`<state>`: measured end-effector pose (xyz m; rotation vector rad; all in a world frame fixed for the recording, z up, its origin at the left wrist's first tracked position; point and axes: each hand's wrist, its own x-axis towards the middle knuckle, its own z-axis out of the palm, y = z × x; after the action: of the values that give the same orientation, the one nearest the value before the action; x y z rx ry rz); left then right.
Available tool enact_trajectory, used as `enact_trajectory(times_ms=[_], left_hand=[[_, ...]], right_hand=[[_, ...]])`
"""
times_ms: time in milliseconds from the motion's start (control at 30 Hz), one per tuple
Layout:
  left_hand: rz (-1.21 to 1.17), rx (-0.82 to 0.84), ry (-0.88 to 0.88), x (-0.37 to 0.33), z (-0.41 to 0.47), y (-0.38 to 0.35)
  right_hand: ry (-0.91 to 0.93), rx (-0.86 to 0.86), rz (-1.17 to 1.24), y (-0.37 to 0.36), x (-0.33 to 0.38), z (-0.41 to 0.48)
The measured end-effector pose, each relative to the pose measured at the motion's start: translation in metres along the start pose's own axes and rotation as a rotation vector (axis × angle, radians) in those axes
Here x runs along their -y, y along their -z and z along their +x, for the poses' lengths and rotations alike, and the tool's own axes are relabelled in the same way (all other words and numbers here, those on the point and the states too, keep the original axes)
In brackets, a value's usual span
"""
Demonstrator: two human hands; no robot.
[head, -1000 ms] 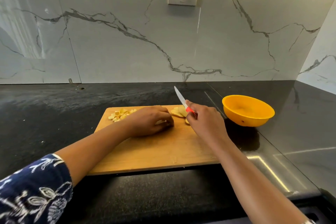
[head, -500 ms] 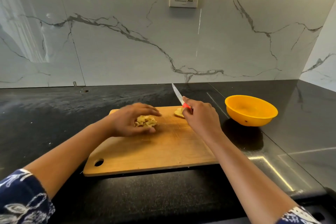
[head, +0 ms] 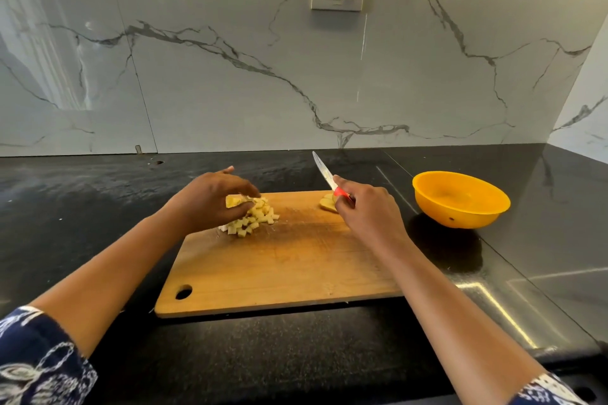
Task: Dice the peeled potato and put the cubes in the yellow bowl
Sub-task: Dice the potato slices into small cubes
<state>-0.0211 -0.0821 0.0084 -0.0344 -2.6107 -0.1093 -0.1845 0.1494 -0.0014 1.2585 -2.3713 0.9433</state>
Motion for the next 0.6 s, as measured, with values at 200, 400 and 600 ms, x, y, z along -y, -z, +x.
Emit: enact_trajectory(times_ms=[200,400,600], left_hand=[[0.037,0.238,-0.028,-0.027,0.012,-0.013],[0.263,0.158,-0.008,-0.028,0.021,-0.018],[0.137,-0.023,0.109,-0.032,0.017,-0.017]], right_hand=[[-0.011,-0.003,0.002,0.003,-0.002,0.002],[-0.022,-0.010,-0.004,0.003,-0.006,0.004],[-0.047,-0.068,-0.028,0.008,-0.011,0.005]])
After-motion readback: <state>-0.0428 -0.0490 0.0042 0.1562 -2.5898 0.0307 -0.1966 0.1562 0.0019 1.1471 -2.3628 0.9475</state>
